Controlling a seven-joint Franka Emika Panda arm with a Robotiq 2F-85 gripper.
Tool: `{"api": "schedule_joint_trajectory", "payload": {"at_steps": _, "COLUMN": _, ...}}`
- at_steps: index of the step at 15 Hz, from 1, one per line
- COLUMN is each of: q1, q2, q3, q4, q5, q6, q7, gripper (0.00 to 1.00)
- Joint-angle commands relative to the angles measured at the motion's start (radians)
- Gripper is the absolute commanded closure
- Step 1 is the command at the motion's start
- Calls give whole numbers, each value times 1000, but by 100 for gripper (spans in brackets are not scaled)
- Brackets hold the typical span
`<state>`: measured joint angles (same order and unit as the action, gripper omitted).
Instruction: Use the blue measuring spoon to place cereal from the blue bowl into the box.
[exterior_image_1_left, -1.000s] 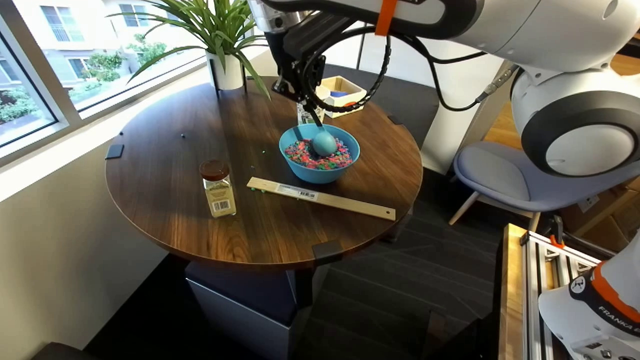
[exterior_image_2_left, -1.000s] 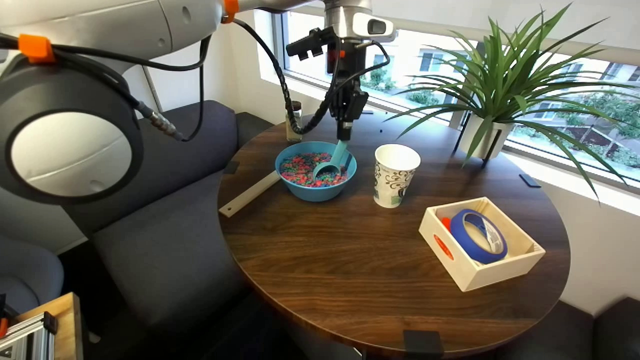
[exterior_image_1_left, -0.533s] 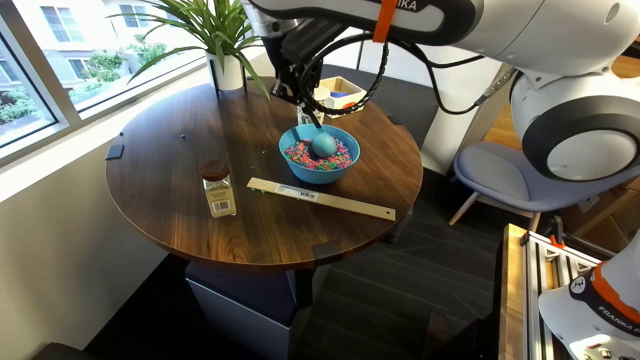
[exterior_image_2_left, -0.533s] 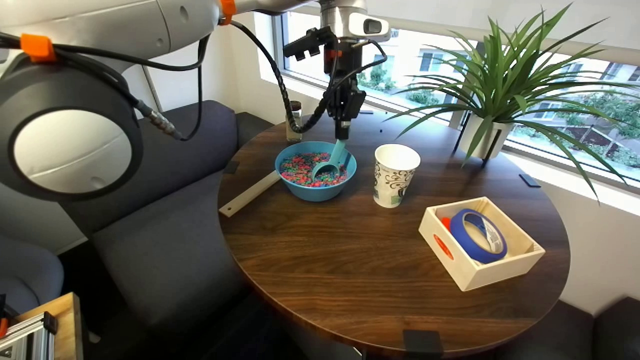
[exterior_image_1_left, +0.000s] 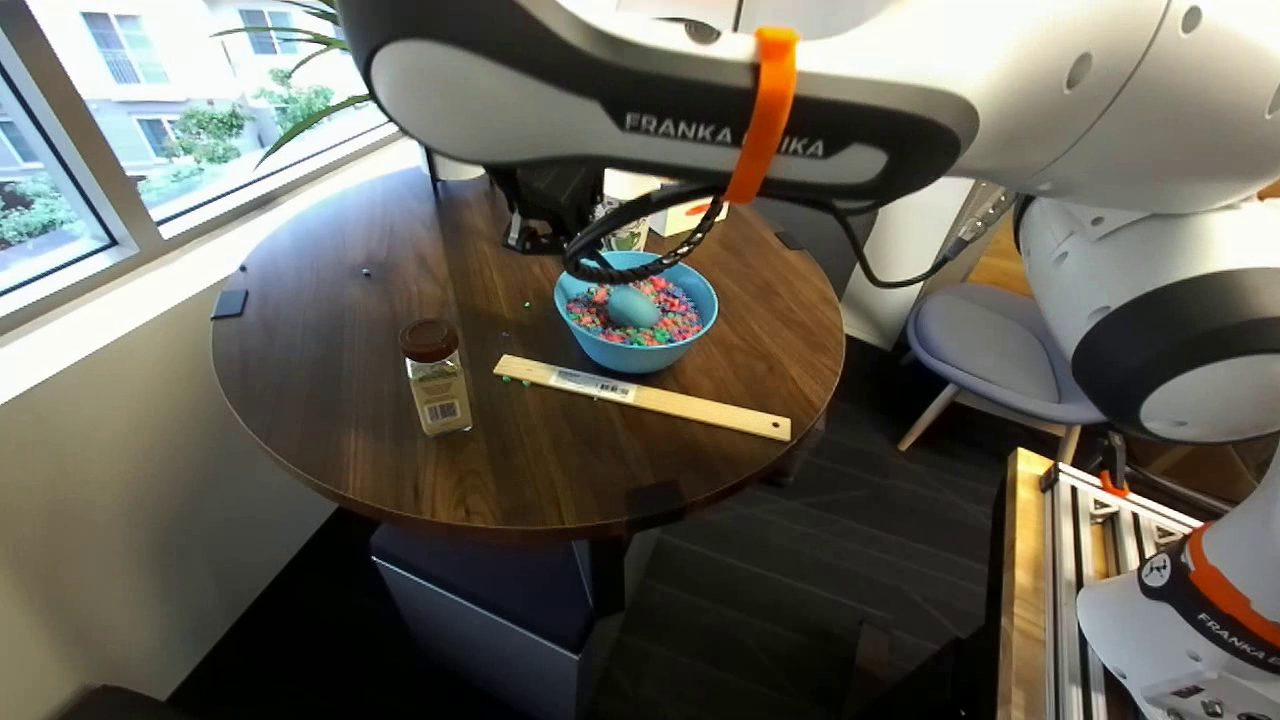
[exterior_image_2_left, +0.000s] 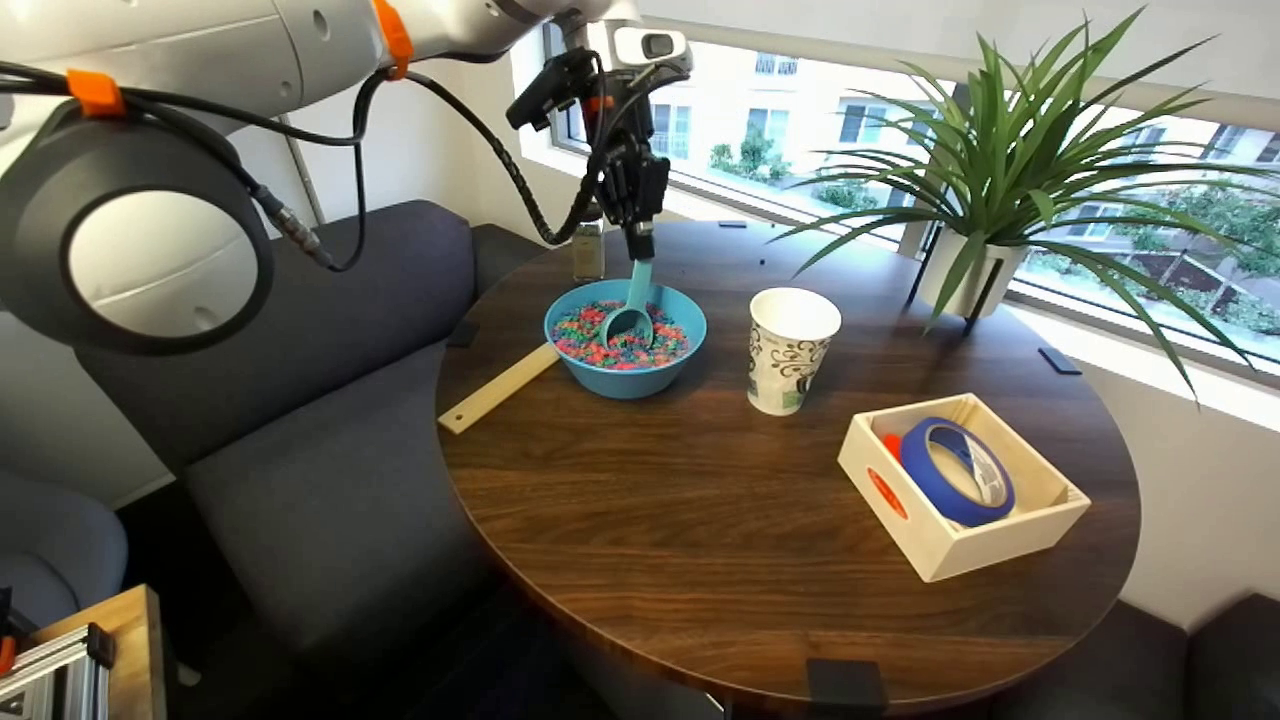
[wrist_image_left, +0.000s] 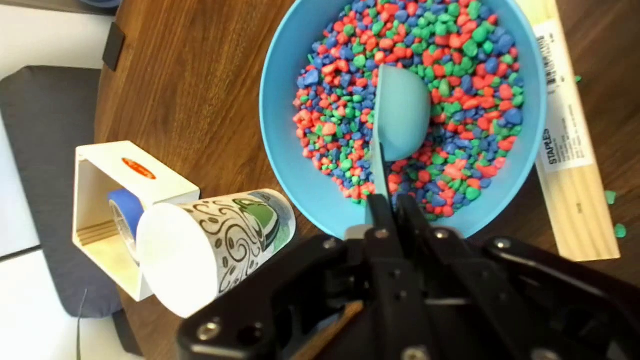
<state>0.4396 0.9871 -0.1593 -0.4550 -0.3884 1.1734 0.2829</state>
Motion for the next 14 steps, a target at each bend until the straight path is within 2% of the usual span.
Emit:
{"api": "schedule_joint_trajectory", "payload": {"at_steps": 1, "q1": 71, "q2": 58, "q3": -54, "q4": 18, "q5": -100, "q6": 2, "q7": -52, "gripper": 96}}
{"api": "schedule_joint_trajectory", "payload": {"at_steps": 5, "q1": 104, "q2": 99, "q3": -86, "q4": 17, "q5": -163, "q6": -10, "q7": -90, "gripper": 96}}
{"api": "schedule_joint_trajectory", "payload": {"at_steps": 14, "q1": 107, "q2": 148, "q3": -130, "q4": 13, "q5": -272, "q6": -14, "q7": -180, "gripper": 96}}
